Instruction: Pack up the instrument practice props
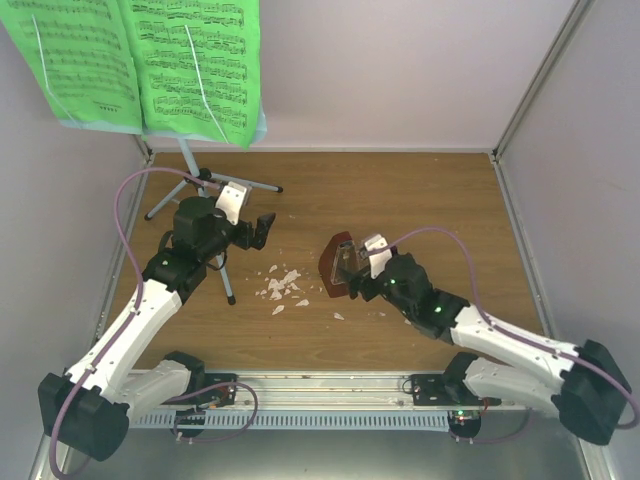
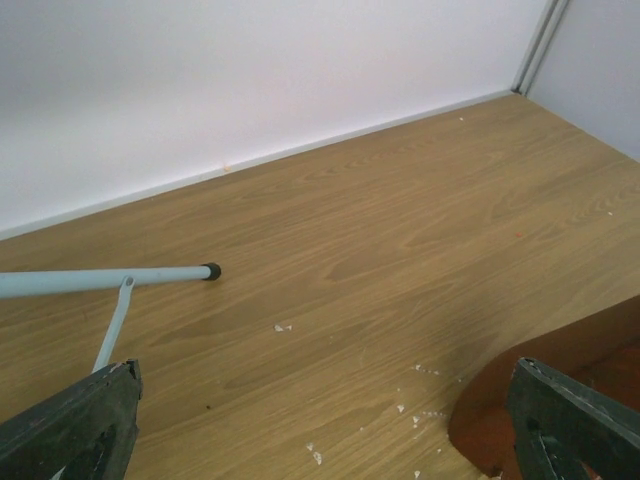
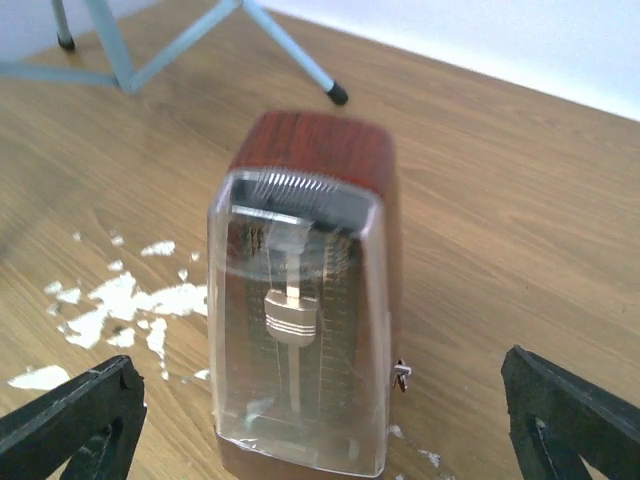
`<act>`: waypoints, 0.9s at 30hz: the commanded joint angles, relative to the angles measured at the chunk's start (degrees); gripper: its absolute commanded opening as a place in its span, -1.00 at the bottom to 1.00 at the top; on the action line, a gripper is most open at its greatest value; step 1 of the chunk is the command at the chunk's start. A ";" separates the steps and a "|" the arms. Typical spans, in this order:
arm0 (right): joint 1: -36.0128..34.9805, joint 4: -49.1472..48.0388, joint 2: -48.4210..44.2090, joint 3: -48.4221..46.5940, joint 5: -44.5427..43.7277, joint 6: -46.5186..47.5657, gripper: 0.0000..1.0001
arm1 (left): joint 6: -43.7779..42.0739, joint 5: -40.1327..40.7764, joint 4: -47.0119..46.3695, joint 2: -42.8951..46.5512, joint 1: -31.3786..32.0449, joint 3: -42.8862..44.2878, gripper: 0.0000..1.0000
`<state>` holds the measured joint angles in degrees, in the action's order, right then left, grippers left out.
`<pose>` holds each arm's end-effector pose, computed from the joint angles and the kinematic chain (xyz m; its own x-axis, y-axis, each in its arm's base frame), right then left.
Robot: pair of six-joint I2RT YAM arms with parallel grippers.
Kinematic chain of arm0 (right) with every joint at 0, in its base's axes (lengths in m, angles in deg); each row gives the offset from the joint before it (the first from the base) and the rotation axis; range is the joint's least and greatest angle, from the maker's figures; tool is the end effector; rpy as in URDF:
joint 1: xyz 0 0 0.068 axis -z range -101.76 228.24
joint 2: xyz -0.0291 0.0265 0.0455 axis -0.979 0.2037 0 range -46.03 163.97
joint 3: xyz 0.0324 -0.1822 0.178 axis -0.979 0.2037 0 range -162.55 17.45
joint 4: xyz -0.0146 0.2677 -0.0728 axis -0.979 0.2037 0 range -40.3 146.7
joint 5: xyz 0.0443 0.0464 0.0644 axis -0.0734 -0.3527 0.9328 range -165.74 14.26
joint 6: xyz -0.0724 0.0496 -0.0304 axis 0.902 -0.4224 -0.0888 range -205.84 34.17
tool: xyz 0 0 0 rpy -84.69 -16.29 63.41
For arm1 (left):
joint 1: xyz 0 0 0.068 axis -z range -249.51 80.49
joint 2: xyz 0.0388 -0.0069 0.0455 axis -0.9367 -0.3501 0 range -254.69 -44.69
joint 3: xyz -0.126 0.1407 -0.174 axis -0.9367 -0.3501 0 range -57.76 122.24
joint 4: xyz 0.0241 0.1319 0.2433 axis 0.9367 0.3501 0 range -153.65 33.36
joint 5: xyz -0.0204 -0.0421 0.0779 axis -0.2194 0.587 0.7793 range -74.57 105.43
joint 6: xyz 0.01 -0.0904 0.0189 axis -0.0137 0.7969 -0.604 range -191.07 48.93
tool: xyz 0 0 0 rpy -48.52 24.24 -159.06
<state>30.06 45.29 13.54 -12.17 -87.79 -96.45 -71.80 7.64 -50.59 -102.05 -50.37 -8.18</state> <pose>0.2080 0.2063 0.1806 -0.3937 -0.1699 -0.9034 -0.5400 0.8381 0.0777 0.2809 -0.1094 0.2899 -0.3304 0.1280 -0.9351 0.4487 0.8929 -0.0363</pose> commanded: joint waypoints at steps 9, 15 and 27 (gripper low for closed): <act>12.03 7.65 -15.48 -5.81 7.64 -4.51 0.99 | 3.50 -3.27 -3.32 -1.04 14.49 2.71 0.98; 24.68 4.85 -11.83 -6.27 19.27 -9.10 0.99 | -0.09 -11.84 -7.27 -8.35 21.59 4.08 0.98; 28.76 5.99 -17.64 -1.55 23.02 -11.37 0.99 | -7.08 -17.79 -12.53 -23.94 21.62 9.24 0.98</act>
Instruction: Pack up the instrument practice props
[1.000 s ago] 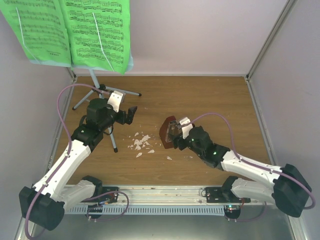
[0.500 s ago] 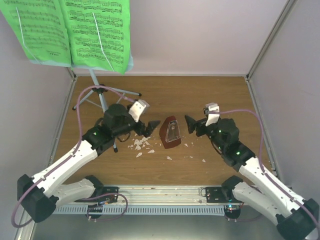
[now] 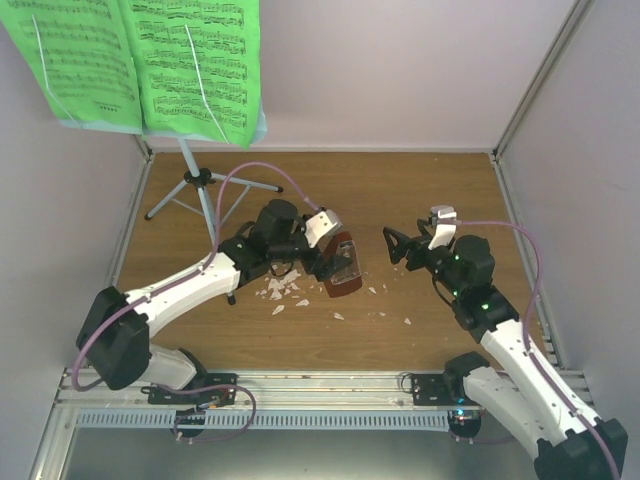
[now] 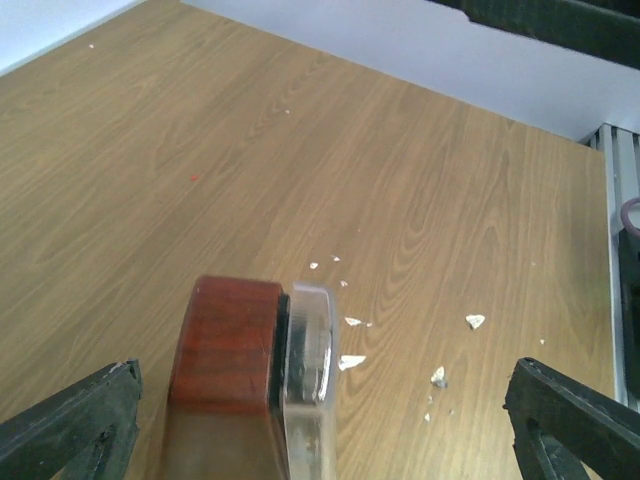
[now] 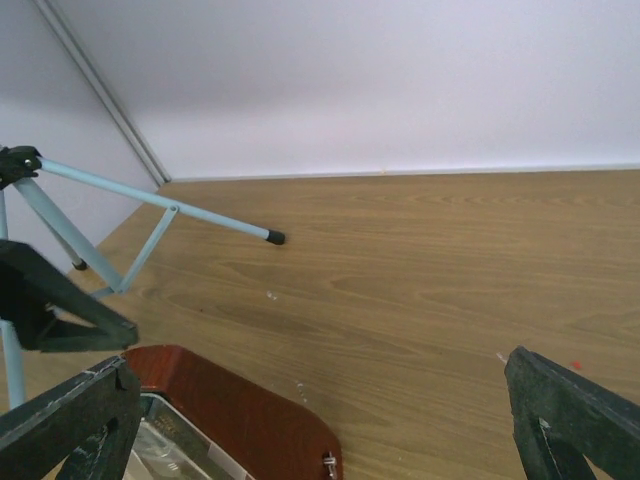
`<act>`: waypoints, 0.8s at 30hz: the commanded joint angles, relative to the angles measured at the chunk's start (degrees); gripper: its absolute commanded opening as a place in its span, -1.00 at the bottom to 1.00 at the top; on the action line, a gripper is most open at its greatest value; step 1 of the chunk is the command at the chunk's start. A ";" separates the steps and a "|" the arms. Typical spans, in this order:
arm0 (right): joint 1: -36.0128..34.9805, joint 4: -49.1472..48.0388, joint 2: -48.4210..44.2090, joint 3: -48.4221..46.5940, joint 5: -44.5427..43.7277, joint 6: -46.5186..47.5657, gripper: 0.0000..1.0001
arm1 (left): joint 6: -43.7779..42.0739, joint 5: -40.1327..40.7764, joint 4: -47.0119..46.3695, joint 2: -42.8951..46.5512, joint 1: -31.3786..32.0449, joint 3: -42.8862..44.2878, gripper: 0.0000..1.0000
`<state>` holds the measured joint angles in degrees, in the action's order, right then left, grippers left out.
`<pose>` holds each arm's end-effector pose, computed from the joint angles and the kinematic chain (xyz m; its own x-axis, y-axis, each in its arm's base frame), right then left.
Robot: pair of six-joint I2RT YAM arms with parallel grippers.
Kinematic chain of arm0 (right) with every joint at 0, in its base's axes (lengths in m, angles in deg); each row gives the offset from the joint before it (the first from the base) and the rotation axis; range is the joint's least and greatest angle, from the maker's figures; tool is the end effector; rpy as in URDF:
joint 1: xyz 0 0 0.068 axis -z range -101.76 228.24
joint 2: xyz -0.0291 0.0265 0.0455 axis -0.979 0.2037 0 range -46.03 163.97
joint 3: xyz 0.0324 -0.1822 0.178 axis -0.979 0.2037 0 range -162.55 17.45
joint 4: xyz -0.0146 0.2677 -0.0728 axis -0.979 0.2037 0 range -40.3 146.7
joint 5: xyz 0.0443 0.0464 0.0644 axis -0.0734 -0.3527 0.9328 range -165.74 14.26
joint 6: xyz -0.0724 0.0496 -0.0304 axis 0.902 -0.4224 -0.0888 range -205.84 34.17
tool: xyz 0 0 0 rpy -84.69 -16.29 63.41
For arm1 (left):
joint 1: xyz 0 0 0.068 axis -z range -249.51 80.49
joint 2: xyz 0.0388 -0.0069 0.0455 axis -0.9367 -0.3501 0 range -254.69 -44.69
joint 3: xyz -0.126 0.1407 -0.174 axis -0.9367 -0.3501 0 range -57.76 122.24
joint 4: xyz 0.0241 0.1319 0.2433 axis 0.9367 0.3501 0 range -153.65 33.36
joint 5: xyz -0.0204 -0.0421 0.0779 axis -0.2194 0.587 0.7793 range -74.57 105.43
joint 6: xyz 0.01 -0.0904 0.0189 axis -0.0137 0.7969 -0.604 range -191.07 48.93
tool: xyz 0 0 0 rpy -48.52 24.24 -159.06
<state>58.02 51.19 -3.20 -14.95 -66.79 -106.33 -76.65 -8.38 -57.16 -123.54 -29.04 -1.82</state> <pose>0.2401 0.1023 0.2608 -0.3512 0.2392 -0.9053 -0.3858 0.8440 0.3727 0.2583 -0.2647 0.2354 -0.2879 0.3626 -0.8864 0.8936 0.4345 -0.1125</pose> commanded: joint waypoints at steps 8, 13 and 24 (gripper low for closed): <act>0.89 -1.18 -1.06 1.30 3.32 -1.41 0.99 | -4.31 -4.44 -6.32 -7.21 0.31 4.96 0.97; 0.81 -1.17 -1.09 1.87 3.40 -1.17 0.99 | -5.14 -4.39 -5.63 -8.46 0.30 5.32 0.58; 0.86 -0.88 -1.70 1.95 2.90 -1.00 0.99 | -5.36 -2.02 -5.70 -8.89 0.31 4.86 -0.02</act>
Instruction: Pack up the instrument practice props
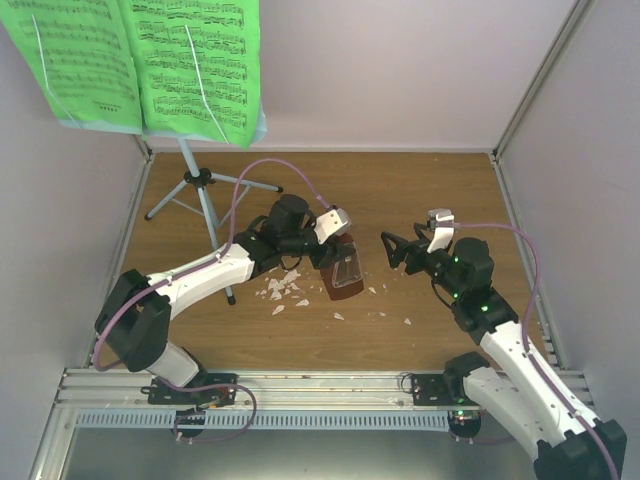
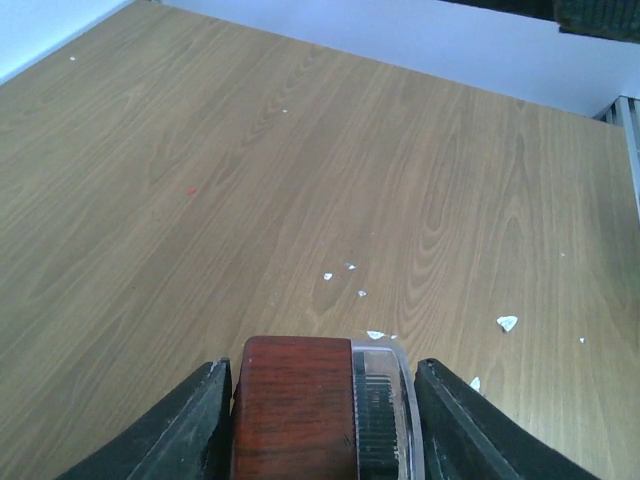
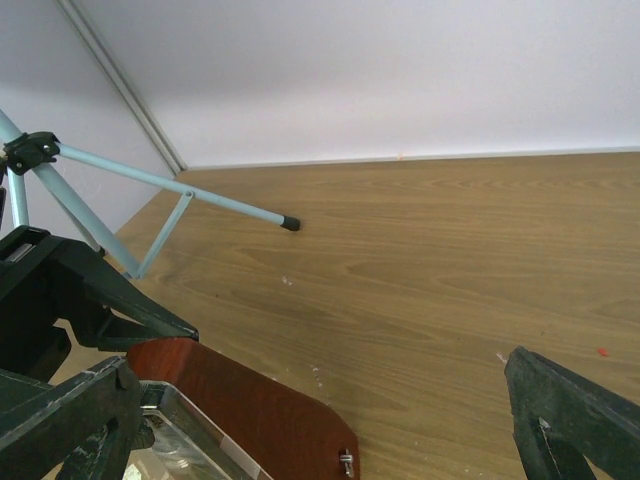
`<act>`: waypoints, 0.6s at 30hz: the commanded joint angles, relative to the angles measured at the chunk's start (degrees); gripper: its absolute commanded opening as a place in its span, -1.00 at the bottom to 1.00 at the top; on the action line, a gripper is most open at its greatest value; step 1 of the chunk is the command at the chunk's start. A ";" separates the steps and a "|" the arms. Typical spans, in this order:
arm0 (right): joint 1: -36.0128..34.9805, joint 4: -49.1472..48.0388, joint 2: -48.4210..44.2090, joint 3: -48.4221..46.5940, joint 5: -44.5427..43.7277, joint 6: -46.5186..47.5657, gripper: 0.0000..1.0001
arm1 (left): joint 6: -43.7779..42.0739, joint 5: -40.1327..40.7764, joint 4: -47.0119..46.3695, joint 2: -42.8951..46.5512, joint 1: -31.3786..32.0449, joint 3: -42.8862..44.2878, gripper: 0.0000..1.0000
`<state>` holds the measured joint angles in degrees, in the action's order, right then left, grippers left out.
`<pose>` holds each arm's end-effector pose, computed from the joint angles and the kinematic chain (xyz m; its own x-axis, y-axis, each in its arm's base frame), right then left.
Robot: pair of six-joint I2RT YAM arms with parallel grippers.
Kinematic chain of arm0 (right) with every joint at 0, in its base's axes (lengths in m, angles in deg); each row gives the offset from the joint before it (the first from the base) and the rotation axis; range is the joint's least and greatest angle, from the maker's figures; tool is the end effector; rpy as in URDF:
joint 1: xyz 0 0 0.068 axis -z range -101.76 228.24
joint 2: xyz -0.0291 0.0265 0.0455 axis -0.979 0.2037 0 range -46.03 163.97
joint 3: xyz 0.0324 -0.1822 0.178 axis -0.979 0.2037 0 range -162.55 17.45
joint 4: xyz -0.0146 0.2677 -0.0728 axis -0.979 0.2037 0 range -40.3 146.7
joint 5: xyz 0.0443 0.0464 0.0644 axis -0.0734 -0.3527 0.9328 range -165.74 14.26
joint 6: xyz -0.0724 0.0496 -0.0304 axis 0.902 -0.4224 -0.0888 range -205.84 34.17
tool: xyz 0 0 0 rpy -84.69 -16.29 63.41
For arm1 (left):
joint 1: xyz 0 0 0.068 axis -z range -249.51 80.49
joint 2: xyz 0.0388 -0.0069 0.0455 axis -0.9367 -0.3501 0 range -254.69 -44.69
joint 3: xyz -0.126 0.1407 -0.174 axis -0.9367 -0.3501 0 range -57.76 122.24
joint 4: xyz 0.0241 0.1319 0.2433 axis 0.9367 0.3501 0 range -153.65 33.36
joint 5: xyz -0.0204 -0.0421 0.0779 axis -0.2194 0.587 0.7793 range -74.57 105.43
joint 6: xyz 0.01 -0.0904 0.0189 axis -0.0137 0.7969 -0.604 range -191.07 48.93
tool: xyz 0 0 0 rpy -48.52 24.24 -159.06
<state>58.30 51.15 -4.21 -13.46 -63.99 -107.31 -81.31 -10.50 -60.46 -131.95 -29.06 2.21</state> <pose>0.2356 0.1036 0.2543 -0.3780 0.2441 -0.8930 -0.4111 0.8200 0.3982 0.2787 -0.2856 0.2179 -0.2251 0.4020 -0.8875 0.9250 0.3744 -0.0651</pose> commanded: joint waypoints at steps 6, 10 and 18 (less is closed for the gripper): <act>0.61 -0.59 -0.95 0.51 -0.28 -0.13 0.99 | -0.10 1.85 -3.01 0.27 0.54 -0.52 -0.15; 0.66 -0.21 -1.28 0.51 -0.92 -0.08 0.99 | 1.84 9.07 -4.25 1.33 2.57 -1.84 -0.12; 0.65 0.66 -2.26 0.89 -3.95 -1.73 0.99 | 19.40 39.79 -5.09 2.81 10.67 -4.40 -0.10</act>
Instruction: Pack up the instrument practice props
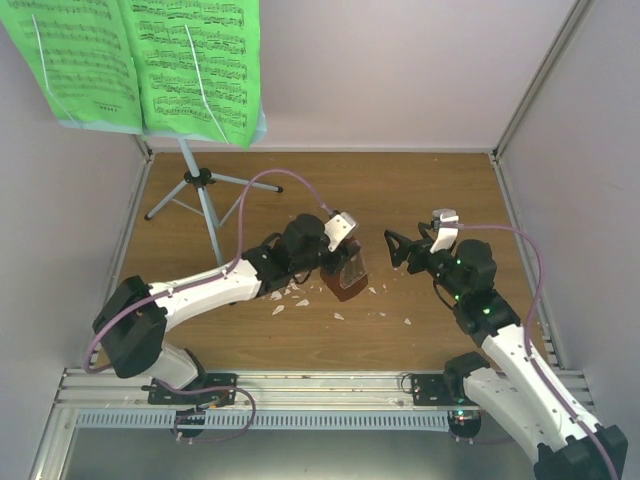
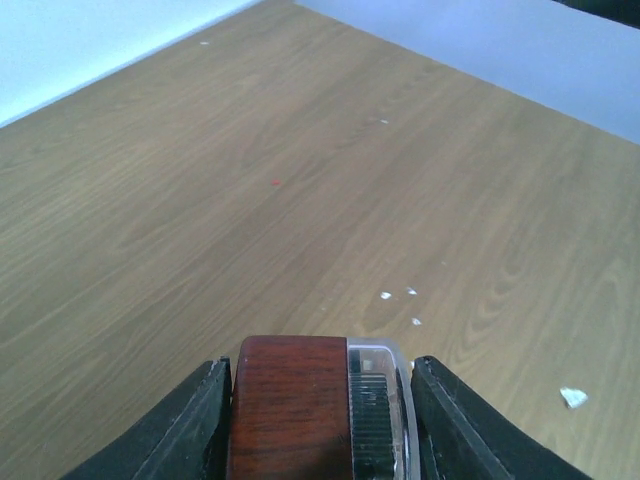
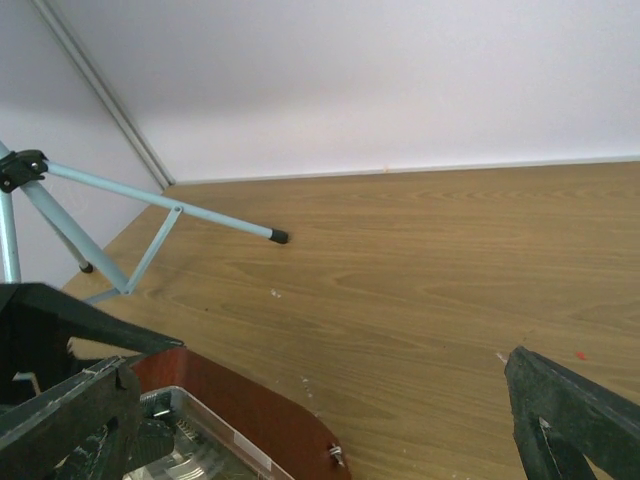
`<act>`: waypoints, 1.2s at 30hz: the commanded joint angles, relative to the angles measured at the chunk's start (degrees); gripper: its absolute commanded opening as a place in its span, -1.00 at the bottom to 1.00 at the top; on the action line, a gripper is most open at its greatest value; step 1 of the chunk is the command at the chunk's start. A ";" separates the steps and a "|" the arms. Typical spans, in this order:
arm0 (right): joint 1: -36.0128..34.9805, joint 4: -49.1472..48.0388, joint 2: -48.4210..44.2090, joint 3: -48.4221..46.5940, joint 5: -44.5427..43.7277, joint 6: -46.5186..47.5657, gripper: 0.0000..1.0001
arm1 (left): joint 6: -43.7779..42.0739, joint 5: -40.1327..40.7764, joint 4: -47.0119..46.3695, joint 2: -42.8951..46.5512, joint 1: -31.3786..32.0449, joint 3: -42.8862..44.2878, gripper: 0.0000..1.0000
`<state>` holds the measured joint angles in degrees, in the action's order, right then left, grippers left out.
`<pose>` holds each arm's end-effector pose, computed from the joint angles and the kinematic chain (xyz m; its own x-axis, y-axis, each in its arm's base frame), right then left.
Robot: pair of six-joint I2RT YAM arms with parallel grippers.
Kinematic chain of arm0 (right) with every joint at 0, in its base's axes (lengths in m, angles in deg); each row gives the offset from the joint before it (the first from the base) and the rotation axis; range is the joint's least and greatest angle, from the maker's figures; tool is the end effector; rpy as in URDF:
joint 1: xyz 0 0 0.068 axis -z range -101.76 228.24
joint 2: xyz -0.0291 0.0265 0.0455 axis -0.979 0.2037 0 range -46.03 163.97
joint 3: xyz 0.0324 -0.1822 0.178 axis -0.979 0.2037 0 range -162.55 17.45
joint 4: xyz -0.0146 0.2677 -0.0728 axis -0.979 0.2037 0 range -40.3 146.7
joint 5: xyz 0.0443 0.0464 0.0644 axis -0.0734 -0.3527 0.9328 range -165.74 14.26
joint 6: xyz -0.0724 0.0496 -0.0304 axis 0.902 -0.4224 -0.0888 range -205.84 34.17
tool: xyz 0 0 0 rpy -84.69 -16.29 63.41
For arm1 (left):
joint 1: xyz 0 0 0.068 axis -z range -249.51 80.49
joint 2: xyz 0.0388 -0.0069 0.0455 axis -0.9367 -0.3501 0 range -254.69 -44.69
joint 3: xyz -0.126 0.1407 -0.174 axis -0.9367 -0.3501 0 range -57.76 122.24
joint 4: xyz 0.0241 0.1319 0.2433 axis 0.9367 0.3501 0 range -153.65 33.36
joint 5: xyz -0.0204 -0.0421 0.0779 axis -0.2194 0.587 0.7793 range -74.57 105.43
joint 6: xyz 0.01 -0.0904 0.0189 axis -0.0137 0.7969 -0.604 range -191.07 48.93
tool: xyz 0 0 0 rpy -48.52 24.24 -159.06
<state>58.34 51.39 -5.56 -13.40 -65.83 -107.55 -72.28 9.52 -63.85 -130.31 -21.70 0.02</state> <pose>0.2337 0.0999 0.2586 -0.3541 0.2594 -0.8985 -0.3907 0.8318 0.3941 0.2625 -0.3024 0.2177 -0.2946 0.3563 -0.8867 0.8046 0.5931 -0.0291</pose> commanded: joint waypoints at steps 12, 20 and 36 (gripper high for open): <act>0.61 3.61 -1.34 1.87 -6.07 -3.32 0.99 | 28.54 38.18 8.08 -5.33 8.90 4.85 -0.05; 0.60 3.47 0.23 3.34 -5.70 -6.49 0.99 | 29.07 31.84 6.14 -3.09 9.05 3.36 0.54; -1.36 -8.22 6.73 14.21 23.27 -9.75 0.70 | 28.92 13.34 4.12 15.33 4.07 -7.91 0.98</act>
<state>58.32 49.58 2.06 -0.50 -52.58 -117.80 -44.92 28.99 -57.47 -120.21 -15.03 -3.78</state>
